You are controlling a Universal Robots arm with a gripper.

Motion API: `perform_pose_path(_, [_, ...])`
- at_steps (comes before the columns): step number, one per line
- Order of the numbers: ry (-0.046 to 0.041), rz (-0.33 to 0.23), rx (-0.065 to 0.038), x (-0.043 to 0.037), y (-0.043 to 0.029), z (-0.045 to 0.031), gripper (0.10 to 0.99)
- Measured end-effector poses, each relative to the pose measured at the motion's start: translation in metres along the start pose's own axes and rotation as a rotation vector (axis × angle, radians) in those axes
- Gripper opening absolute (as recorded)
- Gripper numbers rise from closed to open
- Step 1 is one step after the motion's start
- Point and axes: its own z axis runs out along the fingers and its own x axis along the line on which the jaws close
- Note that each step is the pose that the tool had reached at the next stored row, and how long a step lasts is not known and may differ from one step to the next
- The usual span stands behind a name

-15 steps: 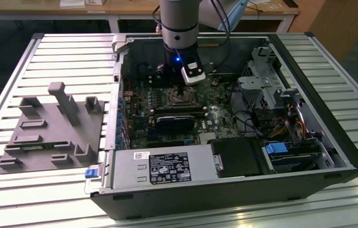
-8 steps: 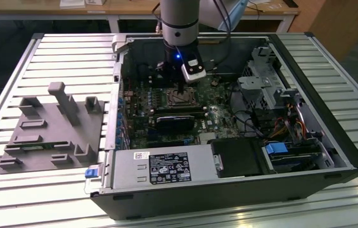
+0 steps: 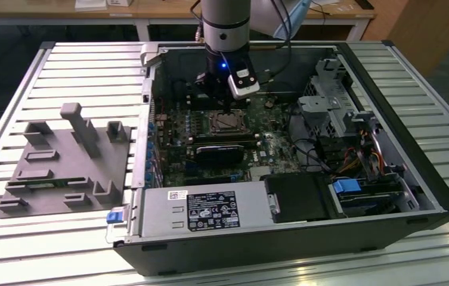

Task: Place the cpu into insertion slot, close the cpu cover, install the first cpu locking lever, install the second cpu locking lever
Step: 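Install the first cpu locking lever, then install the second cpu locking lever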

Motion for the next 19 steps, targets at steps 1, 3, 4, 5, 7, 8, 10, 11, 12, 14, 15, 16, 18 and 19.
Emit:
perform_pose_path(1, [0.0001, 0.000, 0.000, 0.0000, 0.0000, -0.0003, 0.106])
perform_pose_path(3, [0.0001, 0.000, 0.000, 0.0000, 0.0000, -0.0005, 0.106])
perform_pose_path(4, [0.0000, 0.000, 0.000, 0.0000, 0.0000, -0.0005, 0.106])
perform_pose_path(5, [0.0001, 0.000, 0.000, 0.0000, 0.0000, -0.0005, 0.106])
perform_pose_path(7, [0.0001, 0.000, 0.000, 0.0000, 0.0000, -0.0006, 0.106])
perform_pose_path(8, [0.0001, 0.000, 0.000, 0.0000, 0.0000, -0.0006, 0.106])
perform_pose_path(10, [0.0002, 0.000, 0.000, -0.0002, -0.0007, -0.0008, 0.106])
perform_pose_path(11, [0.0001, 0.000, 0.000, -0.0004, -0.0013, -0.0007, 0.106])
perform_pose_path(12, [0.0001, 0.000, 0.000, -0.0006, -0.0021, -0.0007, 0.106])
perform_pose_path(14, [0.0001, 0.000, 0.000, -0.0011, -0.0040, -0.0008, 0.106])
perform_pose_path(15, [0.0001, 0.000, 0.000, -0.0014, -0.0051, -0.0009, 0.106])
perform_pose_path(16, [0.0001, 0.000, 0.000, -0.0017, -0.0061, -0.0009, 0.106])
perform_pose_path(18, [0.0000, 0.000, 0.000, -0.0022, -0.0082, -0.0010, 0.106])
perform_pose_path(19, [0.0000, 0.000, 0.000, -0.0025, -0.0093, -0.0011, 0.106])
